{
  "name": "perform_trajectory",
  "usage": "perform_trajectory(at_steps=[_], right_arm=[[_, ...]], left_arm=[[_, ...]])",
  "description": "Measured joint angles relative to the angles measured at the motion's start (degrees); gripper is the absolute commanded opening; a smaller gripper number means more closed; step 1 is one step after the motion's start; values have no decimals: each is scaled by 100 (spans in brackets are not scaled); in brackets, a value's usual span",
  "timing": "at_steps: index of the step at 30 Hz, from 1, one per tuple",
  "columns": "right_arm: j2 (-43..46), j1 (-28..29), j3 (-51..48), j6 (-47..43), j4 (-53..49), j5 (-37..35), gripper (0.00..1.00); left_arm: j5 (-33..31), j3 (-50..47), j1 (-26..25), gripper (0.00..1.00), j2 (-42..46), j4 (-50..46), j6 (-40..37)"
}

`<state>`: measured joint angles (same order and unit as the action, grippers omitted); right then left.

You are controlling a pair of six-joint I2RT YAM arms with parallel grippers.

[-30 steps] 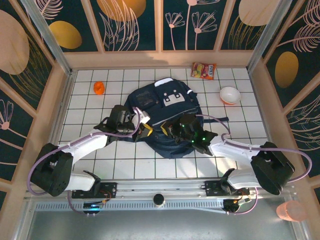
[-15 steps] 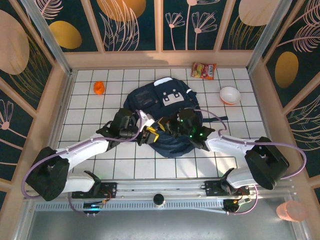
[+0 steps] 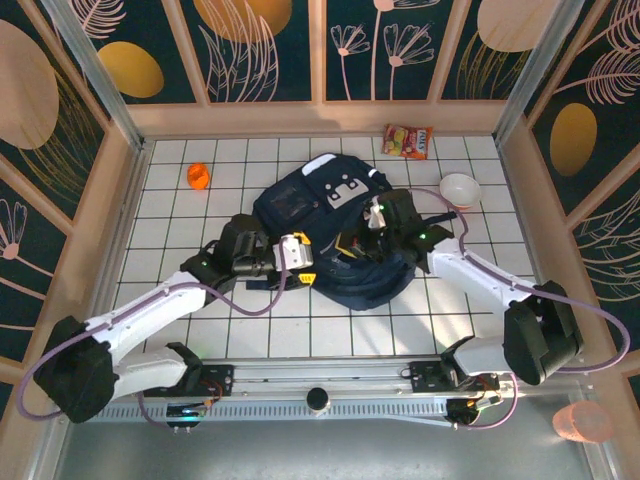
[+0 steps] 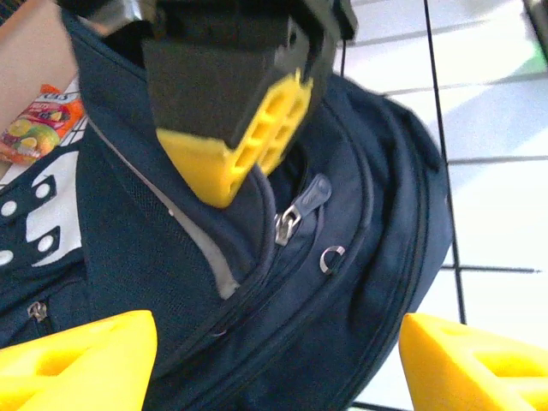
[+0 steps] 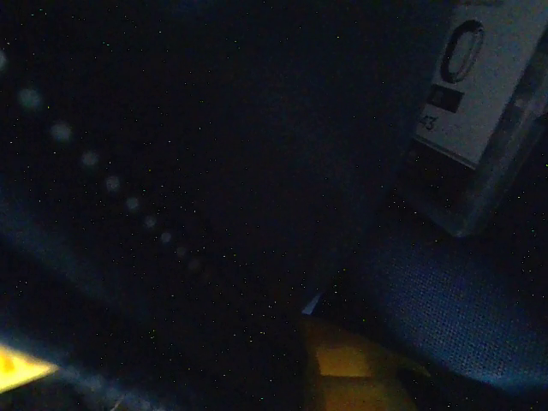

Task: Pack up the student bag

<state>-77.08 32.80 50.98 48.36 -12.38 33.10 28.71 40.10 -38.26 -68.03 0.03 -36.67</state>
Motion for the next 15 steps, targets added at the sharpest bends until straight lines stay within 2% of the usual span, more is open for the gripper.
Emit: perform_trajectory(at_steps=[3, 6, 7, 9, 11, 12, 13, 15], right_arm=[[-192, -26, 339, -531, -485, 251, 0], [-317, -81, 516, -844, -723, 463, 0], [-339, -98, 546, -914, -761, 538, 0], [-378, -122, 599, -992, -809, 621, 0], [-400, -127, 643, -1075, -848, 654, 10], [-400, -127, 662, -1123, -874, 654, 16], [-396, -131, 688, -1204, -920, 623, 20], [-313, -142, 713, -1397, -1012, 529, 24]], left_arm=[[-24, 79, 0, 71, -461, 59, -332], [35, 223, 0, 65, -857, 107, -540], [63, 282, -2, 59, -960, 120, -592], [83, 319, -2, 40, -1049, 201, -597], [105, 319, -2, 20, -1060, 328, -518], [133, 319, 0, 7, -1056, 433, -442], [170, 319, -2, 0, -1051, 483, -361], [188, 308, 0, 0, -1047, 542, -223]])
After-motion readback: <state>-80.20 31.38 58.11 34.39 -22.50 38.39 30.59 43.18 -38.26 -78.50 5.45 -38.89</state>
